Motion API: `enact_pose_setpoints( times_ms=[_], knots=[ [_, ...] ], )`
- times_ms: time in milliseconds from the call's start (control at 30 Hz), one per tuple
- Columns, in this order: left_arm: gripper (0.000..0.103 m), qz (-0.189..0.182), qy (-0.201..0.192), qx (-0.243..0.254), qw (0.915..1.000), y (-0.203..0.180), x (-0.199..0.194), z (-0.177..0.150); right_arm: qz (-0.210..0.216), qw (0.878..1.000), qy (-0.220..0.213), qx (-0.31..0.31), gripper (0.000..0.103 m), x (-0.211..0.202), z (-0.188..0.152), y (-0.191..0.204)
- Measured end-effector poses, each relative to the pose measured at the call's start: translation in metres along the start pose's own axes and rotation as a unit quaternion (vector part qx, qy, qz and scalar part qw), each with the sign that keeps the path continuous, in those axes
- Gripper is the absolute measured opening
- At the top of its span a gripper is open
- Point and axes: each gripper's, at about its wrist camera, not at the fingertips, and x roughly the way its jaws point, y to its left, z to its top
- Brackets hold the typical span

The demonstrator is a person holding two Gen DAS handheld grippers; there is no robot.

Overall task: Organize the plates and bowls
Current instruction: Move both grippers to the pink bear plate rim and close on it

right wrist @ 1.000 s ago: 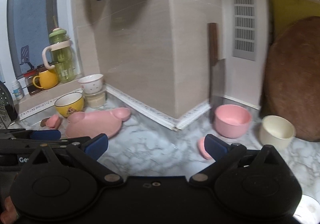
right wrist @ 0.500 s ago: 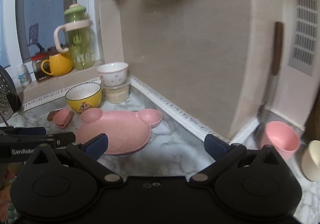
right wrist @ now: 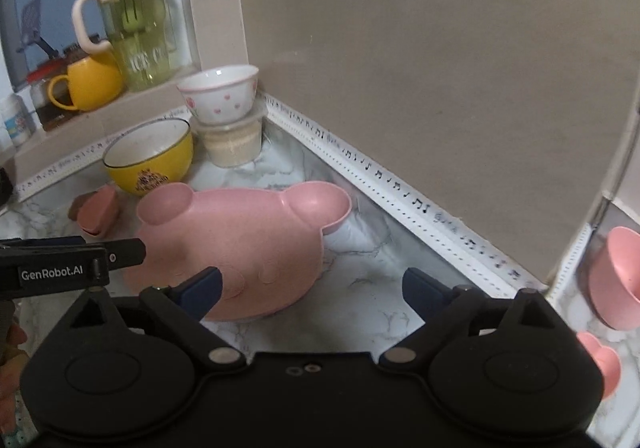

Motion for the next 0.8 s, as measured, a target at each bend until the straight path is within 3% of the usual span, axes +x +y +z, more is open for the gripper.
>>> enact_pose_setpoints(
  times_ms=[400,567,800],
  knots=[
    [0.079,0.003,0.032,-0.007,0.9995,0.008,0.045,0.009,0.012,0.998,0.052,0.034,0.07,0.047,0.01,-0.003],
    [0.062,0.012,0.038,-0.004,0.9992,0.008,0.052,0.008,0.024,0.996,0.071,0.047,0.048,0.062,0.013,-0.007],
    [0.039,0.011,0.053,-0.024,0.9982,0.013,0.06,0.01,0.047,0.992,0.089,0.076,0.025,0.071,0.015,-0.013]
  ],
)
